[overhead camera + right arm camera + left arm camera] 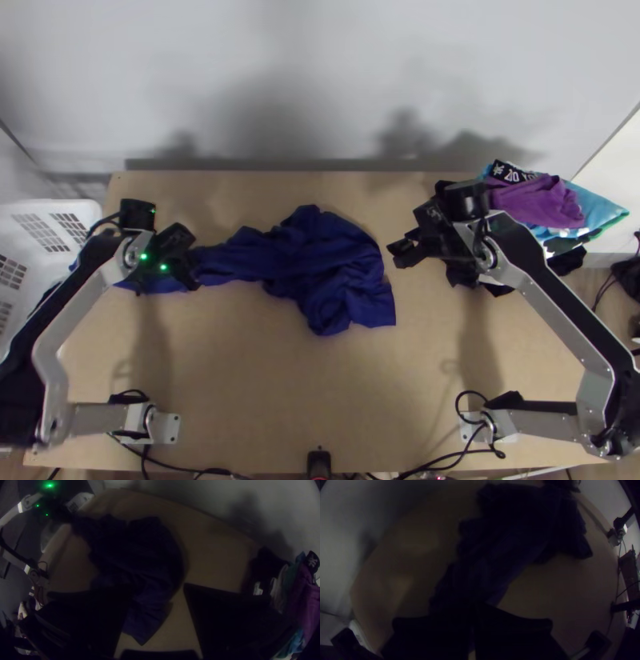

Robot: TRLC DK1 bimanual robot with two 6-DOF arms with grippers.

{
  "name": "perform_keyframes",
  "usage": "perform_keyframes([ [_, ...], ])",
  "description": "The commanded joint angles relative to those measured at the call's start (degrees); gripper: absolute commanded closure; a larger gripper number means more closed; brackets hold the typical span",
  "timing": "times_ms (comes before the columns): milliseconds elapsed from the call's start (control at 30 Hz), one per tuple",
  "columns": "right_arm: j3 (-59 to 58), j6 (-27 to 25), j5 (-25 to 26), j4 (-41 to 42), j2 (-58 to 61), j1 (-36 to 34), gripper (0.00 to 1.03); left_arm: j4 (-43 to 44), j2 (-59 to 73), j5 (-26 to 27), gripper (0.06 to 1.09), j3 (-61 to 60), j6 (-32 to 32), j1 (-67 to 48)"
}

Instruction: Fold the t-shirt

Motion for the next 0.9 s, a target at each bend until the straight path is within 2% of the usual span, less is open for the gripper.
perform_keyframes([
  [0,2.17,0.59,0.06,1.67,4.33,1.89,0.31,-5.29,-10.5,3.5,1.03,1.79,-2.56,-3.21],
  [167,11.31,1.21,-0.03,1.93,15.14,5.49,0.31,-7.23,-17.7,3.94,1.04,-1.47,-2.83,-6.55],
  [300,18.43,2.7,-0.03,1.93,23.84,11.12,0.21,-9.16,-21.39,3.85,1.03,-3.58,-3.09,-8.13],
  [467,27.75,2.17,0.06,1.84,32.81,18.5,0.18,-9.51,-23.33,3.85,1.03,-5.77,-2.65,-7.78],
  [700,42.08,3.32,0.06,-0.88,42.91,21.66,0.18,-9.51,-26.58,3.85,1.03,-7.88,-2.3,-7.95],
  [867,47.79,3.76,0.06,-2.82,47.57,23.16,0.18,-9.51,-28.25,3.85,1.03,-9.2,-1.69,-7.95],
])
